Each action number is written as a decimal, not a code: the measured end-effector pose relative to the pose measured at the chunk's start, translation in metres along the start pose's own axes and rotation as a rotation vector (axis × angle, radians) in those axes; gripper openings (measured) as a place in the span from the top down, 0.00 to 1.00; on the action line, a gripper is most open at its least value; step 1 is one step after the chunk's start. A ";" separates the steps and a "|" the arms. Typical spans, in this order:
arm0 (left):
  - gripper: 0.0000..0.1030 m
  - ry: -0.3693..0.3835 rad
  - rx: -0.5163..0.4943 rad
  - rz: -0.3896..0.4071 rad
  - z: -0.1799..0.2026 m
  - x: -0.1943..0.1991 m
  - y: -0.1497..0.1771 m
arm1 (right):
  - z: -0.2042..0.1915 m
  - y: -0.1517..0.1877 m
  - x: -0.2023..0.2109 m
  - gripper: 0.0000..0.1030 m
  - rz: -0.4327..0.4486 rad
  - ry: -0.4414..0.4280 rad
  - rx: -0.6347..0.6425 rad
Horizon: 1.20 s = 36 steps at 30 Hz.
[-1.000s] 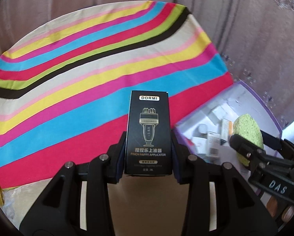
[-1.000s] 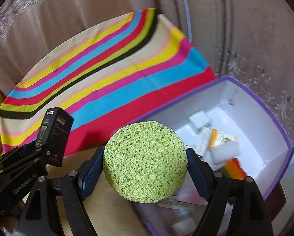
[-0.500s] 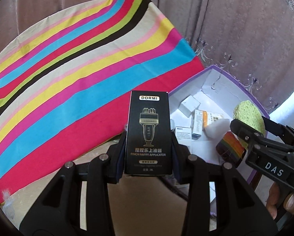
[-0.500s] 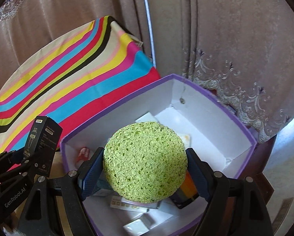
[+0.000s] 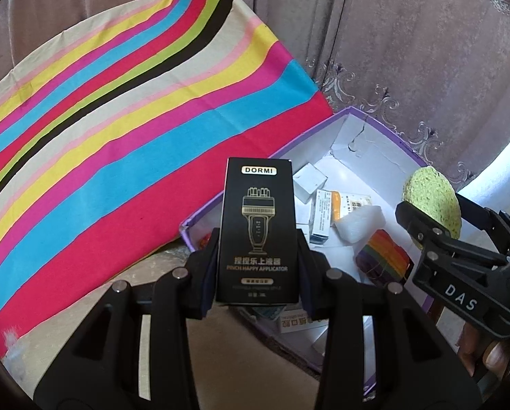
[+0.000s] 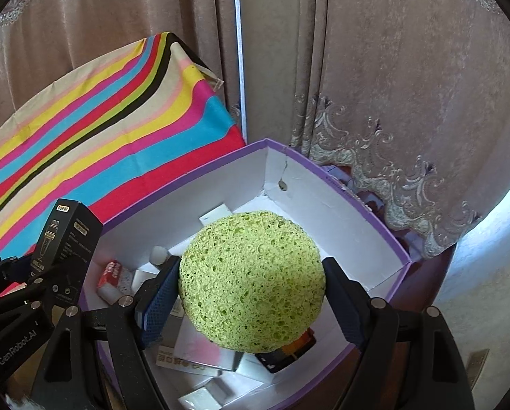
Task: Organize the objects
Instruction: 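Carry the black box and green sponge over the storage box, then lower both items into the storage box and open both grippers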
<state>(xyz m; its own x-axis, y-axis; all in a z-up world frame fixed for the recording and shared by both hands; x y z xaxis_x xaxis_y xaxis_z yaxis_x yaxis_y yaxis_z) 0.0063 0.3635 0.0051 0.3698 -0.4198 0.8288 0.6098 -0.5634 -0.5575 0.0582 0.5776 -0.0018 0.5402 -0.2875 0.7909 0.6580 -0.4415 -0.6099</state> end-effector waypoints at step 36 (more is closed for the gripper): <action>0.07 0.321 0.273 -0.125 -0.022 0.012 0.037 | 0.015 0.013 0.023 0.17 -0.050 0.072 0.016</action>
<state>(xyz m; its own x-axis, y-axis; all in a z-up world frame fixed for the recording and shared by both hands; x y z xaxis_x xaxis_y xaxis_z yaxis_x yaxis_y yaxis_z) 0.0174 0.3219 -0.0065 0.0710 -0.5846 0.8082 0.8148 -0.4333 -0.3851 0.0873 0.5774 0.0077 0.4677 -0.3262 0.8215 0.6917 -0.4436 -0.5699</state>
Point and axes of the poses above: each gripper's, at about its wrist camera, not at the fingertips, and x roughly against the way its jaws point, z to its right, y to its underside, the point moved 1 cm from there along -x, roughly the way its jaws point, and after that the axes turned 4 degrees about -x, right-handed, at the moved point
